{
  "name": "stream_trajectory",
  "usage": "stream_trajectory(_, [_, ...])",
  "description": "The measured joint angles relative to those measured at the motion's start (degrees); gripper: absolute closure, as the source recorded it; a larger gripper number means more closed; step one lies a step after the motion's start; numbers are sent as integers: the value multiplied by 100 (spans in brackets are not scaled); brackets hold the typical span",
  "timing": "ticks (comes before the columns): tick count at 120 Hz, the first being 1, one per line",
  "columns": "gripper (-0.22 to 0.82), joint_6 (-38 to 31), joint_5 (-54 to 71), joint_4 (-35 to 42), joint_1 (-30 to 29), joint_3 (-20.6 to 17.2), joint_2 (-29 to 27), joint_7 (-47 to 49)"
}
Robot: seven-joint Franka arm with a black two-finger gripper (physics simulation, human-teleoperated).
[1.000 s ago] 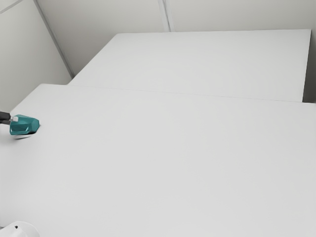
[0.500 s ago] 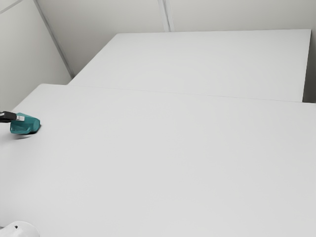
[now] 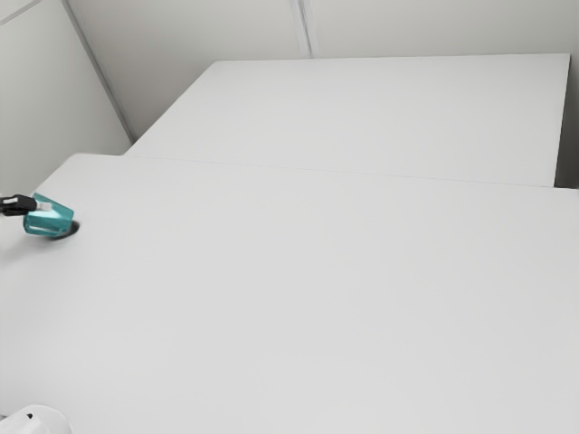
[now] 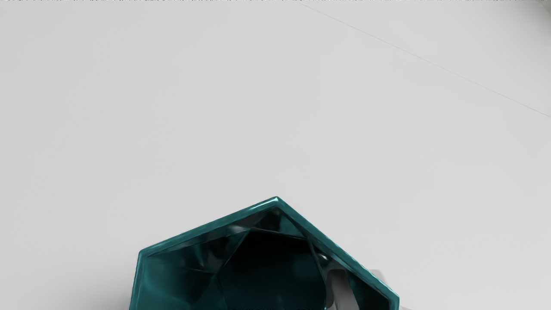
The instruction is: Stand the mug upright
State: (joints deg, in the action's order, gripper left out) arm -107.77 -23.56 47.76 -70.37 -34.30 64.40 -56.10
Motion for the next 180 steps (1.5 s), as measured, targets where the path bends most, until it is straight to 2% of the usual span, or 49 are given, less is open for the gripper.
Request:
stream_trajectory(31, [78, -10, -6, 15, 74, -54, -54, 61])
stream_trajectory(39, [78, -14, 10, 108, 137, 22, -226, 77])
stream_trajectory(64, [79, -22, 129, 1126, 247, 433, -1558, 176])
stream_trajectory(80, [79, -25, 308, 1680, 519, 647, -2276, 282])
stream_trajectory(89, [79, -29, 382, 2109, 847, 889, -2843, 356])
stream_trajectory(105, [79, -80, 530, 2705, 1448, 1164, -3493, 508])
stream_trajectory(119, [79, -155, 581, 3140, 2522, 2161, -3967, 658])
stream_trajectory(132, [79, -266, 592, 3636, 3833, 3279, -4406, 823])
stream_trajectory(145, [79, -419, 609, 4059, 5407, 4550, -4724, 1024])
stream_trajectory(156, [79, -585, 666, 4427, 6954, 5715, -5035, 1224])
stream_trajectory(164, [79, -711, 824, 4559, 7453, 5968, -5185, 1391])
stream_trajectory(180, [79, -956, 1070, 4860, 7992, 6057, -5245, 1729])
